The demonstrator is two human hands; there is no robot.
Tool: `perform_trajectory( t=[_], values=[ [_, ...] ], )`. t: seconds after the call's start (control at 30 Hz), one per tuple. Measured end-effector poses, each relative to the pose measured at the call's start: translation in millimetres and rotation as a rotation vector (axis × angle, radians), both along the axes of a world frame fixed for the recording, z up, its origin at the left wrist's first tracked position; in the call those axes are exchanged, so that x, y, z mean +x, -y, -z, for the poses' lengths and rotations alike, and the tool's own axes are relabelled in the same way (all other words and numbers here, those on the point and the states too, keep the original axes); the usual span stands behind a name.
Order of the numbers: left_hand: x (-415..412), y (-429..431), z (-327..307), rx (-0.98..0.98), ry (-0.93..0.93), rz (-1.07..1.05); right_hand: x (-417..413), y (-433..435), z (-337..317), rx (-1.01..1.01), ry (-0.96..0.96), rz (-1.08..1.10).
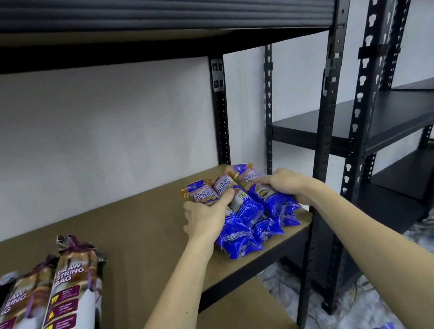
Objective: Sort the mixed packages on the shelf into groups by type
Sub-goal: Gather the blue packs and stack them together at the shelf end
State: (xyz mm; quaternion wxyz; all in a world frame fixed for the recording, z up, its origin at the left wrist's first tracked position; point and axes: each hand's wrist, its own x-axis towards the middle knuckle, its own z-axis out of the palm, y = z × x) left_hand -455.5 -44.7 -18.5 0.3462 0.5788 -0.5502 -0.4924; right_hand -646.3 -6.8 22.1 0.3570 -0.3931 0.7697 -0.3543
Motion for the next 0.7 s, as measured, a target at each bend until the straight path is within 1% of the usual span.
perform_trajectory(
  t=[0.07, 0.13, 0.23, 0.3, 0.37, 0.43, 0.47, 0.5, 0.57, 0.6, 0.67, 0.7],
  values=[
    [1, -2, -7, -0.008, 0.198, 0.005, 4, 0, -3, 0.017, -0.001, -0.065],
    [1, -2, -17, 0.025, 0.286, 0.070, 7, 1, -5, 0.020, -0.018, -0.095],
    [-4, 11, -16, 0.039, 0.247, 0.150, 8, 2, -6, 0.032, -0.010, -0.143],
    [-7, 7, -17, 0.040, 0.218, 0.132, 9, 1, -6, 0.058, -0.082, -0.176],
    [-12, -2, -16, -0.025, 0.253, 0.063, 7, 1, -4, 0.059, -0.160, -0.193],
    [-20, -12, -13, -0.051, 0.281, 0.000, 2, 0, -2, 0.044, -0.142, -0.193],
    [-24, -14, -15, -0.030, 0.253, -0.018, 0, 0, -1, 0.037, -0.119, -0.190],
    [-29, -10, -19, 0.042, 0.171, -0.042, -1, -1, -2, 0.036, -0.105, -0.184],
    [-35, 2, -28, 0.177, -0.055, -0.085, -5, 0, -4, 0.025, -0.084, -0.165],
    [-37, 7, -32, 0.181, -0.121, -0.048, -7, 0, -4, 0.024, -0.060, -0.146],
    [-35, 10, -32, 0.107, -0.132, 0.058, -11, -1, -2, 0.045, 0.000, -0.096],
    [-32, 8, -28, 0.089, -0.120, 0.057, -13, -2, -1, 0.055, 0.028, -0.079]
  ],
)
